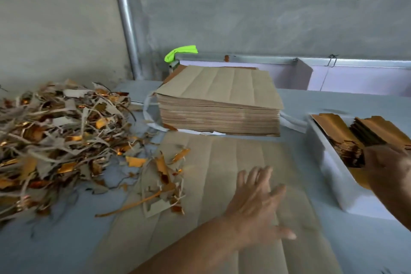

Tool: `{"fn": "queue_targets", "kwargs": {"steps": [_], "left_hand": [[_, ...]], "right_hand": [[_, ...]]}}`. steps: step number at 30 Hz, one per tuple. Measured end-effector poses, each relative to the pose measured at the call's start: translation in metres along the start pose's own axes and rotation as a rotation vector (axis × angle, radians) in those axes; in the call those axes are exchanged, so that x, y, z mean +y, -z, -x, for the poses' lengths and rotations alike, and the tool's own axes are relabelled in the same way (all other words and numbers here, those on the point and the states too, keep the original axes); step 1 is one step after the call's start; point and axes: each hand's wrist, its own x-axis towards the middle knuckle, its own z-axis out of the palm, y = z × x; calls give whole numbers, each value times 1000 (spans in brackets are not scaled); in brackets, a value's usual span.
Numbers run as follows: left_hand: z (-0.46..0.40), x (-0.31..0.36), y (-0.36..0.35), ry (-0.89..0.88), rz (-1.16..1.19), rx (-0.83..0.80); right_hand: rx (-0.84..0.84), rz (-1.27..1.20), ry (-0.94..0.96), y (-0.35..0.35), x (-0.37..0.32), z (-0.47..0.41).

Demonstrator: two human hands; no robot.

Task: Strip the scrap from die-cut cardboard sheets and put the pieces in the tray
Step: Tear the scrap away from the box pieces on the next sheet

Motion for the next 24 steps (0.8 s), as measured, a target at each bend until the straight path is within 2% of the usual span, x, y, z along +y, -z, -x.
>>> {"fn": "queue_targets", "kwargs": {"steps": [3,5,7,11,14,17,21,24], "left_hand": [[41,-40,-3,43,-59,-152],[60,-62,-5,82,-95,-195],[74,-83,-5,152,-138,-173],[87,-121,3,327,-202,-148],[90,-147,11,463,-114,-203],[93,-173,18,510,-109,-162],[92,-210,23,469,-165,-49],[93,-238,25,498,-308,-6]], "right_hand": [[130,-47,229,-3,-76,42],[25,-210,388,-15,-115,68],[-129,-344,459,-36,-146,89],[-413,-512,429,-71,-195,121],[-585,-526,369,-86,-218,135],[-651,-424,360,-94,-228,138],[-674,-358,353,-101,-233,137],[-687,-315,376,-108,-241,134]]}}
